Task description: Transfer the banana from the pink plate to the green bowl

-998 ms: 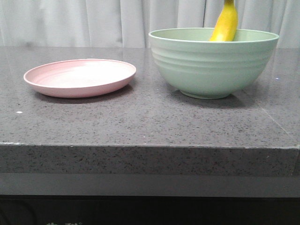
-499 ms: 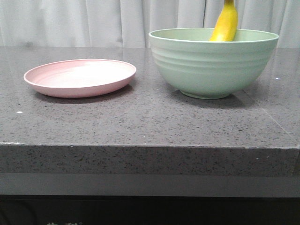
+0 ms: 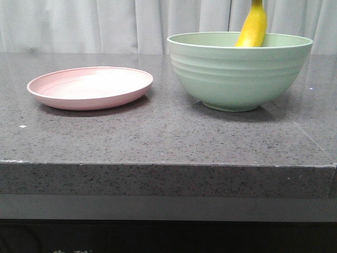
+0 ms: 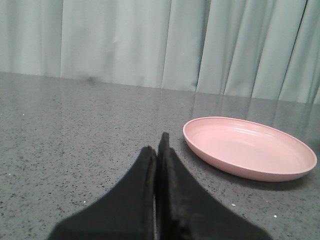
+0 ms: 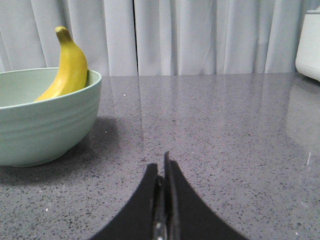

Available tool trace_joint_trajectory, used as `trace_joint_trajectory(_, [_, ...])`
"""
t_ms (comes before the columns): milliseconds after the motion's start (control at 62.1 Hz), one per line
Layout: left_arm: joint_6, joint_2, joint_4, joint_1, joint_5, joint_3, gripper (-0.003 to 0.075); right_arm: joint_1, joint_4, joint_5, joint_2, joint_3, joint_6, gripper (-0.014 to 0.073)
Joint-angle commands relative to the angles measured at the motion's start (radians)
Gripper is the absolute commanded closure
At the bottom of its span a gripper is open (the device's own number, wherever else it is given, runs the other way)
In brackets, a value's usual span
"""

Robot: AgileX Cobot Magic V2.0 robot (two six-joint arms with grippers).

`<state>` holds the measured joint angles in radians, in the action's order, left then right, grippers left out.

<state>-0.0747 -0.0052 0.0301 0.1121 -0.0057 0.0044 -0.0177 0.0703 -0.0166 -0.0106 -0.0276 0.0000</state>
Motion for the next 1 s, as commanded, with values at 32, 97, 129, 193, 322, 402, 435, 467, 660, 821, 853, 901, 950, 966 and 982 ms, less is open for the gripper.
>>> trace_joint_trajectory(32, [-0.007, -0.025, 0.001, 0.007, -0.084, 0.003, 0.0738, 0.002, -0.004, 0.073, -0.025, 0.004, -0.009, 0.0662])
trace_joint_trajectory(97, [-0.007, -0.025, 0.001, 0.007, -0.084, 0.003, 0.0738, 0.008, -0.004, 0.073, -0.025, 0.004, -0.009, 0.0662])
trace_joint_trajectory(129, [-0.007, -0.025, 0.001, 0.007, -0.084, 0.003, 0.0738, 0.008, -0.004, 0.073, -0.025, 0.004, -0.009, 0.0662])
trace_joint_trajectory(193, [-0.007, -0.025, 0.001, 0.007, -0.084, 0.003, 0.0738, 0.008, -0.004, 0.073, -0.025, 0.004, -0.009, 0.0662])
trace_joint_trajectory(322, [-0.007, -0.025, 0.001, 0.007, -0.084, 0.003, 0.0738, 0.006, -0.004, 0.073, -0.025, 0.004, -0.009, 0.0662])
trace_joint_trajectory(402, [-0.007, -0.025, 0.001, 0.007, -0.084, 0.003, 0.0738, 0.007, -0.004, 0.074, -0.025, 0.004, -0.009, 0.0662])
trace_joint_trajectory(435, [-0.007, -0.025, 0.001, 0.007, -0.084, 0.003, 0.0738, 0.011, -0.005, 0.074, -0.025, 0.004, -0.009, 0.0662])
trace_joint_trajectory(467, [-0.007, -0.025, 0.001, 0.007, -0.084, 0.003, 0.0738, 0.016, -0.005, 0.074, -0.025, 0.004, -0.009, 0.0662])
trace_joint_trajectory(660, [-0.007, -0.025, 0.001, 0.007, -0.084, 0.003, 0.0738, 0.048, -0.005, 0.073, -0.025, 0.004, -0.009, 0.0662])
trace_joint_trajectory(821, [-0.007, -0.025, 0.001, 0.007, -0.084, 0.003, 0.0738, 0.03, -0.005, 0.073, -0.024, 0.004, -0.009, 0.0662])
trace_joint_trajectory(853, [-0.007, -0.025, 0.001, 0.007, -0.084, 0.003, 0.0738, 0.03, -0.005, 0.073, -0.024, 0.004, -0.009, 0.0662])
trace_joint_trajectory(901, [-0.007, -0.025, 0.001, 0.007, -0.084, 0.003, 0.0738, 0.03, -0.005, 0.073, -0.023, 0.004, -0.009, 0.0662])
trace_joint_trajectory(950, [-0.007, -0.025, 0.001, 0.007, -0.084, 0.003, 0.0738, 0.03, -0.005, 0.073, -0.023, 0.004, -0.009, 0.0662])
trace_joint_trajectory(966, [-0.007, -0.025, 0.001, 0.007, -0.084, 0.003, 0.0738, 0.03, -0.005, 0.073, -0.023, 0.004, -0.009, 0.0662])
trace_joint_trajectory(982, [-0.007, -0.025, 0.001, 0.007, -0.084, 0.003, 0.0738, 0.03, -0.005, 0.073, -0.023, 0.004, -0.009, 0.0662])
